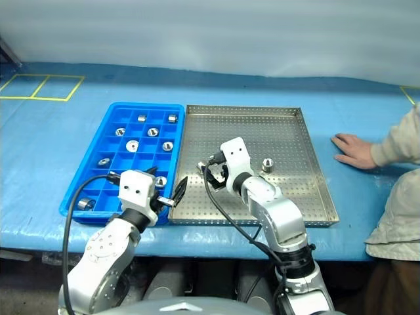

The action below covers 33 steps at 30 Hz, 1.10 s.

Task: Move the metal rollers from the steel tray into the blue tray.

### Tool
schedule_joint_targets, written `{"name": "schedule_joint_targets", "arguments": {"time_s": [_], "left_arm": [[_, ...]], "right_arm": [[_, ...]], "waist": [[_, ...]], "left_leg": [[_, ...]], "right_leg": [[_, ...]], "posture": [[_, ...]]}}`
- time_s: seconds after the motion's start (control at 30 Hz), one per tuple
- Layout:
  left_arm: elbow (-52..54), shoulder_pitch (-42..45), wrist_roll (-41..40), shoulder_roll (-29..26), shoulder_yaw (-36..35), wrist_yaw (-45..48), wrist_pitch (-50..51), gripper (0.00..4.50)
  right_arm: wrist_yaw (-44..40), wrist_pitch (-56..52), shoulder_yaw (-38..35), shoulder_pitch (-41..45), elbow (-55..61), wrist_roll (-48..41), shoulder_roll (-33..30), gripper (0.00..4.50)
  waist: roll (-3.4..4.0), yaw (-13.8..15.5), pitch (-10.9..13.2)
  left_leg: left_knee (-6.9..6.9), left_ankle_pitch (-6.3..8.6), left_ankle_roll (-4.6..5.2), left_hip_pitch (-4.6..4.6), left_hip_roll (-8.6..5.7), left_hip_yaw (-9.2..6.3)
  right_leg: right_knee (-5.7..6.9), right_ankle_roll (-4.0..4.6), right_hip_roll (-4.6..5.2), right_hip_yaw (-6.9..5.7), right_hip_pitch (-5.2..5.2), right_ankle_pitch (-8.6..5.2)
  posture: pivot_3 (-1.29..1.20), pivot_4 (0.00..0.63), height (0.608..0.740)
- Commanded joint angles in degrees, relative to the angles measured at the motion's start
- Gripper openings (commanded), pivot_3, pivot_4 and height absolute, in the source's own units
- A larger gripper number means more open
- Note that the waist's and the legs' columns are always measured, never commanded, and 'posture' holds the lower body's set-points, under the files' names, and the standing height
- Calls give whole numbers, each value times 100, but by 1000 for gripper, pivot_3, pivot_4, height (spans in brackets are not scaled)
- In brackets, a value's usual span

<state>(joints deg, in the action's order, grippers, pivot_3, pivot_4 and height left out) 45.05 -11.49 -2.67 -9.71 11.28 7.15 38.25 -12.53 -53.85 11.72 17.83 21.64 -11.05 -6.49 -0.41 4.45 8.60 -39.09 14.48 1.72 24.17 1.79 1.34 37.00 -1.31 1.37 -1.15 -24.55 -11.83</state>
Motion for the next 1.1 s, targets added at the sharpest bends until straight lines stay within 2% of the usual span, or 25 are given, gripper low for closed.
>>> {"name": "schedule_joint_targets", "arguments": {"time_s": [0.03,0.37,0.67,0.77,1.0,1.1], "left_arm": [[153,-3,57,-22,12,-46,-35,4500],[304,-155,129,-5,-19,-224,44,4500],[462,-322,196,-13,-34,-273,103,4500],[482,-339,211,11,-32,-297,92,4500],[496,-354,250,55,-4,-355,65,4500],[505,-387,296,114,-10,-443,45,4500]], "right_arm": [[-29,537,96,249,-330,117,84,4479],[-212,1776,227,602,-1935,305,515,4479],[-396,2204,273,543,-2643,408,645,4479],[-387,2220,241,540,-2736,432,656,3844],[-380,2117,192,601,-2690,444,625,1664],[-369,2088,216,728,-2443,466,634,1666]], "waist": [[0,-2,0],[-1,49,1],[0,101,2],[0,113,2],[0,126,2],[1,135,3]], "left_leg": [[0,0,0,0,0,1],[9,0,1,-10,-3,6],[11,0,1,-14,-1,12],[11,0,1,-15,0,13],[13,0,1,-15,0,13],[13,0,1,-15,0,13]], "right_leg": [[0,0,0,1,0,0],[0,-3,0,14,3,2],[0,-6,0,19,4,4],[0,-6,-1,20,4,4],[0,-6,-1,21,3,4],[0,-6,0,20,3,4]], "posture": [[233,150,740],[283,150,740],[321,150,740],[326,150,740],[337,150,740],[355,150,740]]}}
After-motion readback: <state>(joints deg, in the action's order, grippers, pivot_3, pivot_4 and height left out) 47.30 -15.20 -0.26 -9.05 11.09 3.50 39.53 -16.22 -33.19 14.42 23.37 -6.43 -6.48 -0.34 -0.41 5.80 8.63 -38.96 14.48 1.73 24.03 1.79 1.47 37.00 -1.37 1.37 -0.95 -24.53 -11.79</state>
